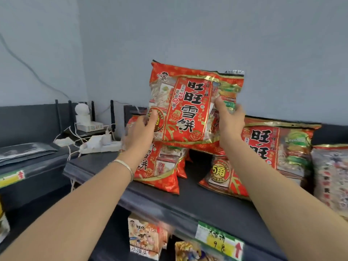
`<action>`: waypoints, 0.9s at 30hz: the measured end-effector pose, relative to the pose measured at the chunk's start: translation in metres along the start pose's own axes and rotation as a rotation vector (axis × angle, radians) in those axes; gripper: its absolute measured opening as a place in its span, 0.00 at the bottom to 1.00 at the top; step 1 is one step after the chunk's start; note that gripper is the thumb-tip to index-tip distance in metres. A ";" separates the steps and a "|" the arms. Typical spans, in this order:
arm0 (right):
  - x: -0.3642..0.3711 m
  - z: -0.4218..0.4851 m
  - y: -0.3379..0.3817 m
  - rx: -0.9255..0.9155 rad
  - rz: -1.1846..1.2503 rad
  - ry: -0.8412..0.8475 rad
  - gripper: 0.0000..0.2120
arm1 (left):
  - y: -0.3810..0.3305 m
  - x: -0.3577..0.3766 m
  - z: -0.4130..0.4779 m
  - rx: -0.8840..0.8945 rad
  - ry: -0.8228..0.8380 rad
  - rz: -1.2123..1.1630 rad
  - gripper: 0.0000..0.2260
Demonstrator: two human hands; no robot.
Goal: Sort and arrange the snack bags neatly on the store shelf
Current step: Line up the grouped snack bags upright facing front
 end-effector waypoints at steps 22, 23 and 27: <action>-0.139 -0.086 -0.028 0.116 -0.736 -0.227 0.41 | 0.002 0.113 -0.098 -0.268 0.712 -0.645 0.43; -0.139 -0.086 -0.029 0.129 -0.728 -0.216 0.43 | 0.003 0.114 -0.099 -0.279 0.687 -0.656 0.43; -0.141 -0.085 -0.032 0.028 -0.751 -0.192 0.43 | 0.005 0.118 -0.105 -0.255 0.611 -0.665 0.39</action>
Point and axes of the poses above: each hand's wrist, its own z-axis towards the middle knuckle, its own x-axis out of the palm, y = z × x, the point moved 1 cm from there along z, towards the middle knuckle, and after that the axes turned 6 degrees about x, right-handed, at the moved point
